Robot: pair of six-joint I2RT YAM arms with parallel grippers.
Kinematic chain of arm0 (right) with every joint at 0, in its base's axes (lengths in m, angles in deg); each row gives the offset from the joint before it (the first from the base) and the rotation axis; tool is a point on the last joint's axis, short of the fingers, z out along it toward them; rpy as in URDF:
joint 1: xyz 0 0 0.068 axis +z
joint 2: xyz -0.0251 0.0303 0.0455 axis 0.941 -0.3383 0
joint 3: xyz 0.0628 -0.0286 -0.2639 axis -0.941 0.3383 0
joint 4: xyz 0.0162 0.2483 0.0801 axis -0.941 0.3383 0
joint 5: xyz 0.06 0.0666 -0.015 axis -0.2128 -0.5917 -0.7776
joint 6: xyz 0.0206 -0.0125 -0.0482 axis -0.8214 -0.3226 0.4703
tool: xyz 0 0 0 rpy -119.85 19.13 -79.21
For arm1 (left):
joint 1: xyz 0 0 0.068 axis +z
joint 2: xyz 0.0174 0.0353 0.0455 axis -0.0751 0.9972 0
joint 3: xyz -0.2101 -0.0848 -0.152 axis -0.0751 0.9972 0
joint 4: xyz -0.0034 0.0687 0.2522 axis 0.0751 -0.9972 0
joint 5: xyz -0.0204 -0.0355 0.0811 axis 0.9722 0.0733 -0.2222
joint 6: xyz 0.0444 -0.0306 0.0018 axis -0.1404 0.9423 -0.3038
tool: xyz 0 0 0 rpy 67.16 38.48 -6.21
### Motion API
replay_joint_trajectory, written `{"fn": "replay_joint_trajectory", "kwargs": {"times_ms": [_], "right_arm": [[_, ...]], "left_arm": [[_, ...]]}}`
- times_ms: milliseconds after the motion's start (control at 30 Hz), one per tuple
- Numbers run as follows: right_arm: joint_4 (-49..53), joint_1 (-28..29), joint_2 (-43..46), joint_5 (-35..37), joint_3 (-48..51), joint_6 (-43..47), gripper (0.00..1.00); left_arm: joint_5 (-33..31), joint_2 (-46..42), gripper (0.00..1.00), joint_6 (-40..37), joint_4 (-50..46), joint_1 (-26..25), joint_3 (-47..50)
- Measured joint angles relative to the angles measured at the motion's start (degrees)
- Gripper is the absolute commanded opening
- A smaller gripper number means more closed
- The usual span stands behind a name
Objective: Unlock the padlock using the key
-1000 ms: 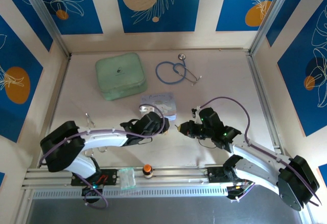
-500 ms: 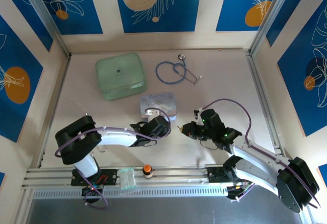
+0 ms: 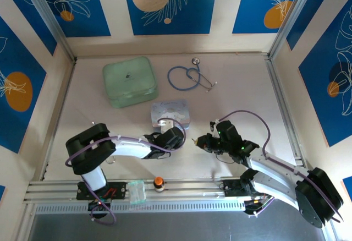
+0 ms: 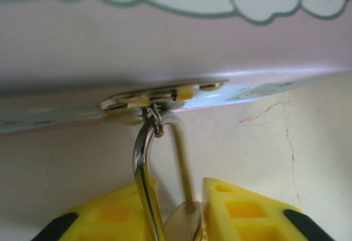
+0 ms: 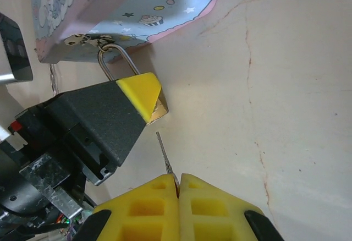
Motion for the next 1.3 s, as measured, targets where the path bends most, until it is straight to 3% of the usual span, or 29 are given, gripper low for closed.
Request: {"fn": "replay_joint_trajectory", "kwargs": {"times_ms": [200,400,767,1300], "right_arm": [[-5.01,1.75,-5.70,-0.57,0.07,-1.81,0.00],[-11.61,2.99,-11.30,-1.95,0.50,-5.14,0.00],[-30.47,3.15,-24.35,-7.82,4.46,-16.90,0.00],[-45.20,3.30,-30.14,-13.46,4.90,-25.38,0.00]], "left_arm": [[0.00,0.09,0.12,1.01,0.98,-0.04,0.00],[0.04,-0.50,0.11,2.84,2.10,-0.04,0.94],[0.20,-4.92,0.08,17.42,15.32,-0.04,10.49],[-0.52,-4.94,0.08,30.42,28.61,-0.04,16.04]]}}
